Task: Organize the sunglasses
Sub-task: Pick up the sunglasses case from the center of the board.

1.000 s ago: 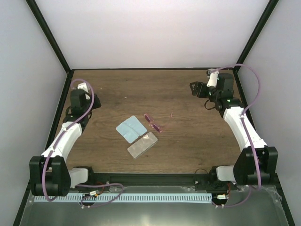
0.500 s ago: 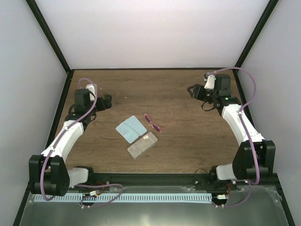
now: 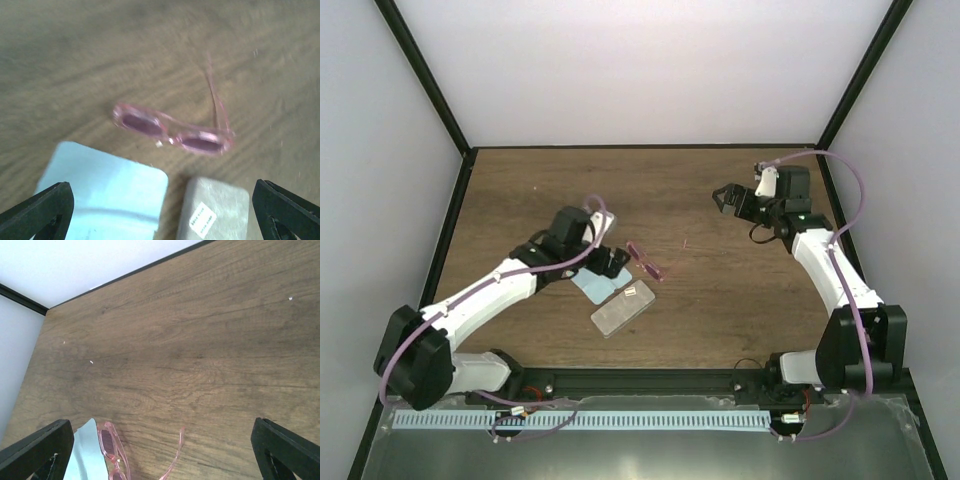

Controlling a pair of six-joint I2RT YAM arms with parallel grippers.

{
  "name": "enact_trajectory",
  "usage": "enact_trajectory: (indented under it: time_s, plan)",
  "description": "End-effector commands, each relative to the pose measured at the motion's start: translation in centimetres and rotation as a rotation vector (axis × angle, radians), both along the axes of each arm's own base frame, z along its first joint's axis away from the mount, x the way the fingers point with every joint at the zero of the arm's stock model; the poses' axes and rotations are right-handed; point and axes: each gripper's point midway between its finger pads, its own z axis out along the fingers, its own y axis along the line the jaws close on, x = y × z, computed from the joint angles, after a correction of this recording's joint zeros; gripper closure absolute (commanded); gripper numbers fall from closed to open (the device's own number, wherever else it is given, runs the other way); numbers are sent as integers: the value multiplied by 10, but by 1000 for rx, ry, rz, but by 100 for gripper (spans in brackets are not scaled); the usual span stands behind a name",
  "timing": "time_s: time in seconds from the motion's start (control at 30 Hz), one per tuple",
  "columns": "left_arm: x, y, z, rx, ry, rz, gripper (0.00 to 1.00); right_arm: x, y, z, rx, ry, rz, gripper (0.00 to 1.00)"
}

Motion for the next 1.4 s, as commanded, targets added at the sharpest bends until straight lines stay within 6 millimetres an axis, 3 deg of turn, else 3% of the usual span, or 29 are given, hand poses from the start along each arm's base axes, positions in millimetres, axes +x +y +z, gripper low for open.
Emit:
enact_trajectory:
  time_s: [0.0,0.13,0.3,0.8,1.17,1.37]
  plan:
    - [-38,-19,-38,151,83,-195,0,-8,-2,2,-13,-13,1,0]
    - [-64,-35,-64,219,144,-279,0,-12,-5,-2,-29,-3,-11,0]
    - [-80,-45,-87,262,189,-314,0,-18,-8,-9,-34,13,-21,0]
    - [-99,-51,-112,363,200,-367,0,-23,-10,-15,-51,24,-25,0]
    - [-98,-48,-127,413,225,-347,13,-23,-10,-15,-53,23,-26,0]
    - [-100,-49,-130,409,237,-348,29,-23,-11,-17,-58,24,-27,0]
